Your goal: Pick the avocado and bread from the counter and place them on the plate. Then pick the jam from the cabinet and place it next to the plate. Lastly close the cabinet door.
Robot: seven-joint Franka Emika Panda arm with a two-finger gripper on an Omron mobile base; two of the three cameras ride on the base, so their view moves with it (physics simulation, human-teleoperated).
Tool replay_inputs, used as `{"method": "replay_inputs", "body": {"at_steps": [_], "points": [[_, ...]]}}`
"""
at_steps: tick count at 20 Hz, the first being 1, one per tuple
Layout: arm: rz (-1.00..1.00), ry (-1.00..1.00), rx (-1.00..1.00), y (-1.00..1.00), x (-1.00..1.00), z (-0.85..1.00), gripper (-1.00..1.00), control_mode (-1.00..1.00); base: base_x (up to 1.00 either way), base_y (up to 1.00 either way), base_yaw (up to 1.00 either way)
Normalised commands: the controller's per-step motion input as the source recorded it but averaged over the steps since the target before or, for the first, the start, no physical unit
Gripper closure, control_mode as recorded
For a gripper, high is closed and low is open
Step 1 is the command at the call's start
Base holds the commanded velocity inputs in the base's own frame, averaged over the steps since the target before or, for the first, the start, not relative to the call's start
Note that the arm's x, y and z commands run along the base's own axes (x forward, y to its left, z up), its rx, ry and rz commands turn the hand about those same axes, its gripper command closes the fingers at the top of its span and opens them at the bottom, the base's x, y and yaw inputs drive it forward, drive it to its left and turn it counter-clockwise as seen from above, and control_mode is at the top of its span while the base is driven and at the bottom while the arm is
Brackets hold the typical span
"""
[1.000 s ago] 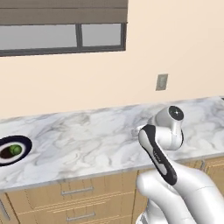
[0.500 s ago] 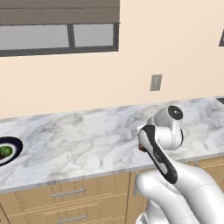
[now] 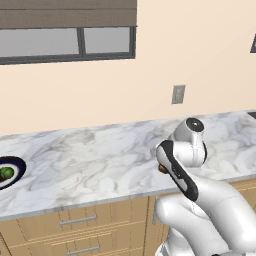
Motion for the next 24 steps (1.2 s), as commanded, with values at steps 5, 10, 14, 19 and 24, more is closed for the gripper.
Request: {"method": "replay_inputs", "body": {"at_steps": [5, 10, 14, 19, 24], "points": [[-0.10, 0.09, -0.02, -0.01, 0.02, -0.21, -1.00, -1.00, 0.00, 0.00, 0.00], [-0.02, 0.02, -0.01, -0.02, 0.01, -0.16, -1.00, -1.00, 0.00, 0.00, 0.00], [0.00, 0.00, 0.00, -0.21, 0.02, -0.25, -1.00, -1.00, 0.00, 0.00, 0.00], [0.00, 0.00, 0.00, -0.17, 0.03, -0.26, -1.00, -1.00, 0.00, 0.00, 0.00], [0.00, 0.00, 0.00, -0.01, 0.12, -0.19, -1.00, -1.00, 0.00, 0.00, 0.00]]}}
